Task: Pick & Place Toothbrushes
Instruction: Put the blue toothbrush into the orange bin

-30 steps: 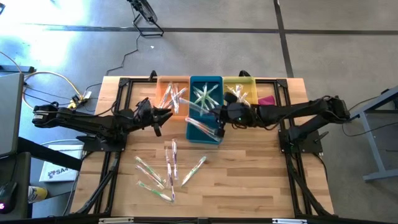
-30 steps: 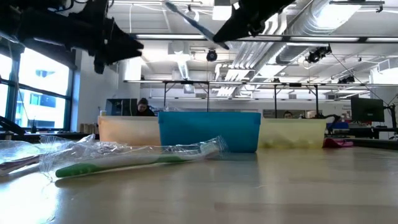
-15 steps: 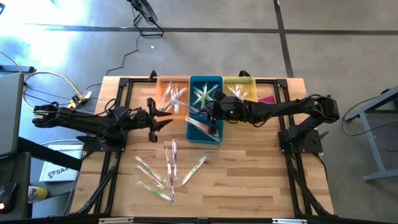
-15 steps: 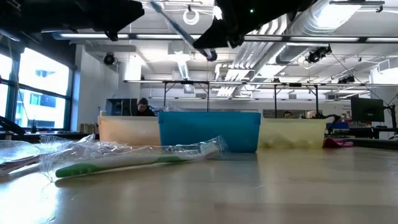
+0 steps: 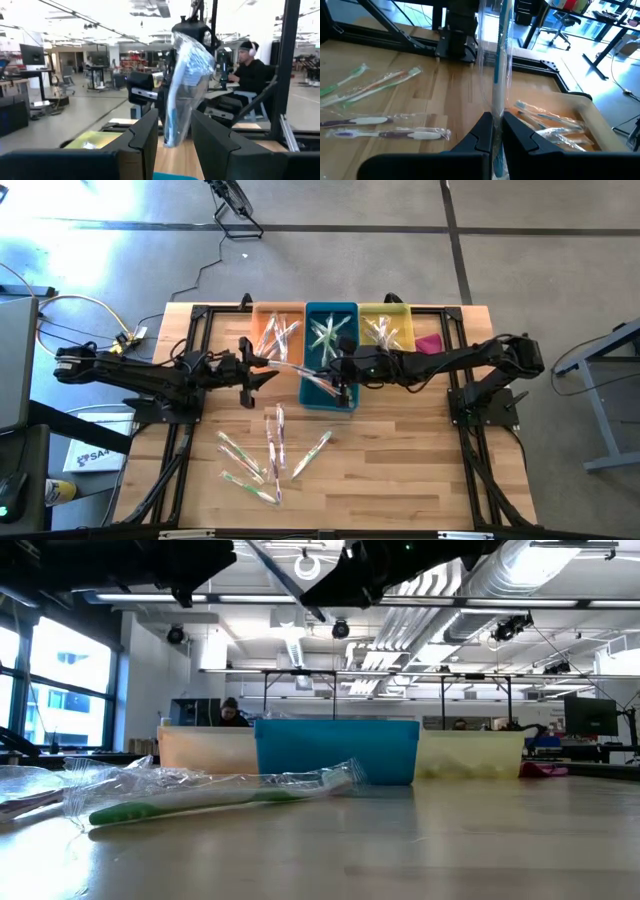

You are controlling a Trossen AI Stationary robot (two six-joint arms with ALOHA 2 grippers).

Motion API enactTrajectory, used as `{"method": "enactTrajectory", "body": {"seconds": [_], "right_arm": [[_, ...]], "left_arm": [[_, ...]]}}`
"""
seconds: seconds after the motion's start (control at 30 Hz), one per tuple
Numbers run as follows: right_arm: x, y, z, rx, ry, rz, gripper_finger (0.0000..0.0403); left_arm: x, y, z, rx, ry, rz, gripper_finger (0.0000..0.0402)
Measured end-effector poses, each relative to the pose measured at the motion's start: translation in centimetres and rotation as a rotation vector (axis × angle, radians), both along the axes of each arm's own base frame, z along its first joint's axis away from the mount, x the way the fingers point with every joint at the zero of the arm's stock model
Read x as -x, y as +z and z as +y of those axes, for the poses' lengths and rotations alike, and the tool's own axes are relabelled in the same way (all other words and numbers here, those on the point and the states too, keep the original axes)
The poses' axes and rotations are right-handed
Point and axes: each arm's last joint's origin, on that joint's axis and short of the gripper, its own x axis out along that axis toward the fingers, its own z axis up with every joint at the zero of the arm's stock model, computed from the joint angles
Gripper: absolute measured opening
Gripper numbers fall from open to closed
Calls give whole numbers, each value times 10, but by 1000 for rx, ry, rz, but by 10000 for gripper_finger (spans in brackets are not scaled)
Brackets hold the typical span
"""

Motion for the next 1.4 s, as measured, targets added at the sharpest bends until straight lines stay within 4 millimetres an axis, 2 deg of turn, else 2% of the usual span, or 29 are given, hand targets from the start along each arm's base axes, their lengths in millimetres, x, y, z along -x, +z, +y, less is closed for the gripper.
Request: {"method": "enactTrajectory", "body": {"seconds": [0.33, 1.1, 1.4], "right_arm": [[0, -1, 0, -3, 6, 10, 14], [1, -4, 0, -10, 10, 40, 14], [2, -4, 0, -8, 2, 49, 14]], "left_arm": [[-15, -6, 0, -3, -22, -50, 113], [-17, -5, -3, -3, -104, -91, 113], [-42, 2, -2, 10, -107, -58, 113]]}}
